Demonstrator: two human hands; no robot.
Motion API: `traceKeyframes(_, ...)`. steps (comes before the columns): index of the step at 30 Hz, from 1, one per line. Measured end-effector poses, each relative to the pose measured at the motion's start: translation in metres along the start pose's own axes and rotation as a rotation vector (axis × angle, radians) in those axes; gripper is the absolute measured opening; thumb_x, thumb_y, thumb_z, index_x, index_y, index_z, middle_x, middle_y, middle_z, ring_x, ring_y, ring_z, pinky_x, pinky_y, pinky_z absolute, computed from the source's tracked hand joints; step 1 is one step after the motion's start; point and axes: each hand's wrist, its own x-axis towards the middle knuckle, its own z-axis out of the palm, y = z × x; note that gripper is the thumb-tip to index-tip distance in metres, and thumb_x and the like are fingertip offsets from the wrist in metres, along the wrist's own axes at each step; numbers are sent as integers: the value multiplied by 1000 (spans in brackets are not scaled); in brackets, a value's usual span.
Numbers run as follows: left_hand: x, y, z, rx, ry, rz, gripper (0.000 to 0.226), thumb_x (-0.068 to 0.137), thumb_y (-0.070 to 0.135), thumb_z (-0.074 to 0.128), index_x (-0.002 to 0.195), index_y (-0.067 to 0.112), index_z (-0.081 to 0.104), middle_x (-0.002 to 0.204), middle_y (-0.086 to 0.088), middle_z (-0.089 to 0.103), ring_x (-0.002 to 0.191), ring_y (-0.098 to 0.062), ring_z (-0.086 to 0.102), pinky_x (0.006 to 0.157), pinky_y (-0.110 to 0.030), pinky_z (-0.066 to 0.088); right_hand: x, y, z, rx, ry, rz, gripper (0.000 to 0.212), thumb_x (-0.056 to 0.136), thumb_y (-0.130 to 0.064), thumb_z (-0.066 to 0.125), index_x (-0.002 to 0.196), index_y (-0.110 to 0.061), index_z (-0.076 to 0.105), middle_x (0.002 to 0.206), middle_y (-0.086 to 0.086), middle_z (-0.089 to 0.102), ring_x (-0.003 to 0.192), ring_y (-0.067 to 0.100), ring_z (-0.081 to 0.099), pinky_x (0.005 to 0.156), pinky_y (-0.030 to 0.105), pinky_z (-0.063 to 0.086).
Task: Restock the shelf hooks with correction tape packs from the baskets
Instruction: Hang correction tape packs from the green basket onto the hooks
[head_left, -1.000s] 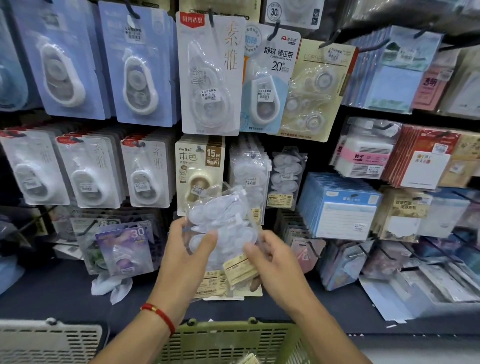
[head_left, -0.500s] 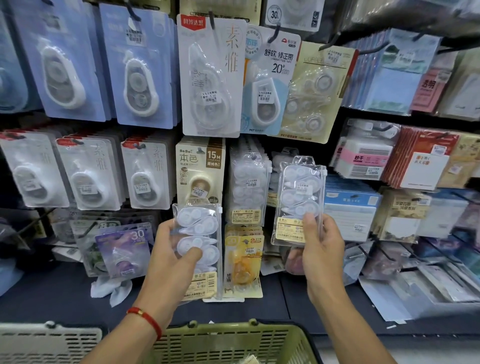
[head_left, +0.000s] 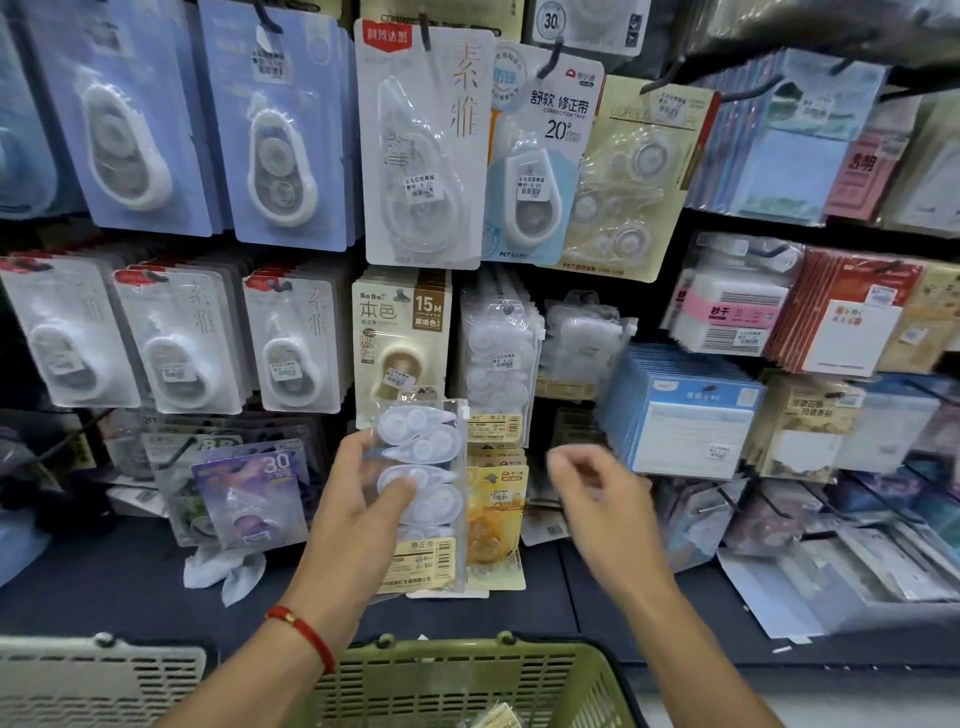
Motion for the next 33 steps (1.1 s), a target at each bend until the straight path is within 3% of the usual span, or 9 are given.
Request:
traceKeyframes(3, -5, 2, 7, -42, -64, 24, 41, 103, 8, 63, 125, 42, 62, 118, 6, 78, 111, -17, 74, 90, -36, 60, -12, -7, 18, 56, -386, -23, 17, 99, -38, 68, 103, -23, 74, 97, -1, 76, 93, 17, 70, 86, 44, 59)
traceKeyframes(6, -9, 5, 14, -87, -111, 42, 41, 102, 6, 63, 136, 30, 59, 119, -1, 79, 113, -20, 74, 96, -42, 59, -19, -8, 26, 90, -494, -47, 40, 92, -51, 65, 102, -13, 71, 100, 7, 76, 95, 26, 71, 90, 54, 57)
traceKeyframes(8, -10, 8, 17, -97, -115, 59, 42, 101, 7, 65, 137, 29, 59, 118, 0, 79, 113, -19, 74, 97, -40, 58, -18, -6, 25, 172, -478, -31, 31, 99, -43, 63, 107, -13, 68, 106, 4, 77, 101, 26, 73, 90, 53, 59)
traceKeyframes(10, -9, 10, 20, -77, -116, 61, 48, 100, 2, 65, 134, 34, 60, 114, 1, 79, 110, -16, 74, 92, -32, 61, -17, -4, 22, 267, -428, -25, 18, 107, -34, 57, 112, -19, 64, 106, 4, 78, 95, 26, 75, 76, 46, 63)
traceKeyframes(13, -10, 12, 25, -37, -158, 29, 62, 98, -11, 61, 137, 37, 57, 115, 1, 77, 107, -18, 73, 90, -31, 62, -14, -5, 17, 331, -233, -61, 13, 111, -34, 49, 103, -30, 60, 89, 9, 73, 65, 23, 71, 45, 31, 53)
traceKeyframes(15, -12, 11, 27, 2, -178, 28, 63, 97, -13, 60, 138, 35, 58, 115, 4, 77, 106, -19, 73, 93, -38, 62, -9, -8, 11, 372, -66, -69, 21, 110, -39, 46, 92, -36, 56, 78, 12, 68, 49, 23, 63, 34, 27, 42)
traceKeyframes(20, -15, 11, 29, 157, -178, 92, 58, 94, -13, 60, 124, 37, 64, 114, 4, 74, 102, -10, 68, 86, -17, 55, 10, -8, -12, 424, 154, -8, 31, 109, -47, 45, 80, -39, 49, 58, -1, 58, 35, 15, 50, 33, 20, 33)
traceKeyframes(27, -12, 6, 30, 217, -71, 135, 56, 89, -13, 57, 110, 37, 67, 109, 5, 72, 99, -7, 66, 80, -15, 53, 17, -3, -15, 444, 183, -1, 26, 106, -52, 49, 86, -37, 58, 59, 3, 64, 37, 19, 51, 32, 23, 35)
traceKeyframes(33, -16, 7, 31, 337, -12, 228, 54, 89, -9, 58, 114, 38, 66, 114, 17, 69, 108, 3, 61, 90, -13, 50, 15, 5, -18, 478, 135, -1, 32, 108, -48, 49, 102, -17, 54, 71, 11, 70, 43, 22, 59, 33, 25, 38)
